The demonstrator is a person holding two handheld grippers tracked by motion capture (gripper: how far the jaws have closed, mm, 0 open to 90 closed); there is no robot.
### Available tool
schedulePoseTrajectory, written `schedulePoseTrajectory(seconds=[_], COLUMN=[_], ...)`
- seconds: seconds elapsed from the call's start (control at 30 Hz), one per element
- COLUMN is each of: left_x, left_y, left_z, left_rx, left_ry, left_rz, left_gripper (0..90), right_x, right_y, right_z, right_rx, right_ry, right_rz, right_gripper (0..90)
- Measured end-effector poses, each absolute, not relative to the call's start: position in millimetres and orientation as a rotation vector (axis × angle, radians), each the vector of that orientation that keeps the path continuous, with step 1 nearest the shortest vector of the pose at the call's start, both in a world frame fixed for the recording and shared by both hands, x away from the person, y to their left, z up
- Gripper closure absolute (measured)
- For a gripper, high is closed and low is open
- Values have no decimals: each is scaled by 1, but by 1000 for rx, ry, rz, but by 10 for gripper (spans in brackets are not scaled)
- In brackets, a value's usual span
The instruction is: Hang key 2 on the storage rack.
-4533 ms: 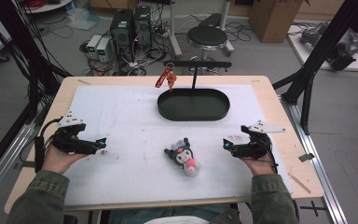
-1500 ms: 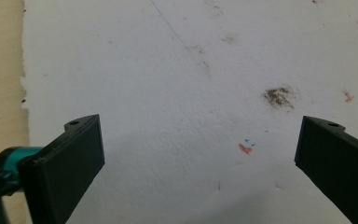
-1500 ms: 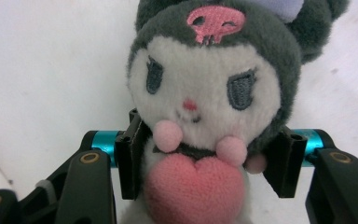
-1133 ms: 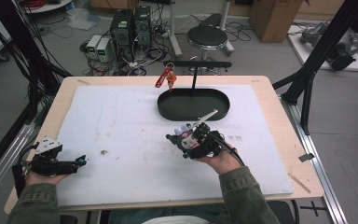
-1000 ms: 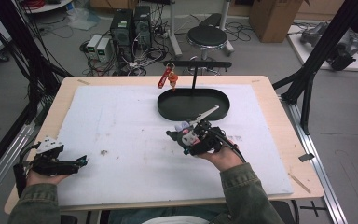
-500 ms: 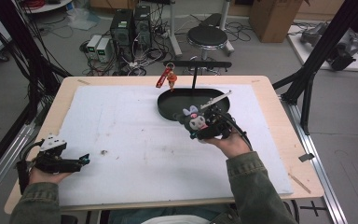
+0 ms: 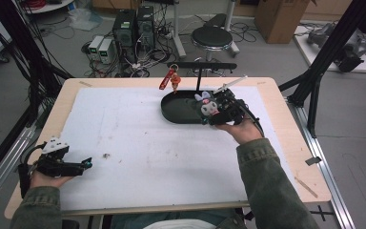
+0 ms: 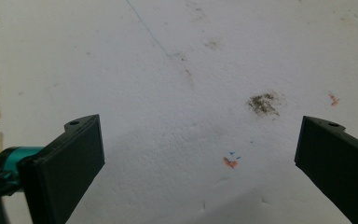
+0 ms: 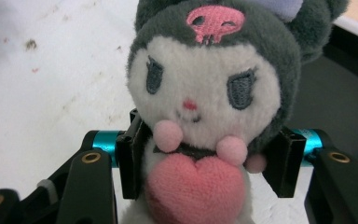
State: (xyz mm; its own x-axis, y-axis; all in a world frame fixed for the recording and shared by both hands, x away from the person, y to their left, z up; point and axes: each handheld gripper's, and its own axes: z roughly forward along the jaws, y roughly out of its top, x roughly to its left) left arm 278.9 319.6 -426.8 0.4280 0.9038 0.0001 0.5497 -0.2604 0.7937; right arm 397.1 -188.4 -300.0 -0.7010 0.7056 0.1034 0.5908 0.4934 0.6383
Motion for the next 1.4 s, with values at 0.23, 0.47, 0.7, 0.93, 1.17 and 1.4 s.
schedulePoseTrajectory(seconds=[0.23, 0.47, 0.7, 0.93, 1.17, 1.4], left_x=[278, 273, 272, 270, 271, 273], left_y=[318, 315, 316, 315, 315, 315], left_z=[-424, -422, -420, -418, -417, -418], left_rx=[1931, 1925, 1881, 1843, 1817, 1811], left_ry=[1191, 1107, 1086, 1048, 1032, 1010], left_rz=[623, 612, 638, 654, 659, 665], left_gripper=[17, 17, 17, 17, 17, 17], right_x=[416, 428, 442, 458, 467, 479], right_y=[-198, -202, -199, -187, -181, -174], right_z=[-290, -282, -273, -263, -258, -254], right_rx=[1147, 1174, 1151, 1144, 1184, 1196], right_ry=[2539, 2517, 2515, 2519, 2497, 2492], right_rz=[1020, 989, 967, 979, 1024, 1019], right_gripper=[423, 422, 422, 422, 422, 422])
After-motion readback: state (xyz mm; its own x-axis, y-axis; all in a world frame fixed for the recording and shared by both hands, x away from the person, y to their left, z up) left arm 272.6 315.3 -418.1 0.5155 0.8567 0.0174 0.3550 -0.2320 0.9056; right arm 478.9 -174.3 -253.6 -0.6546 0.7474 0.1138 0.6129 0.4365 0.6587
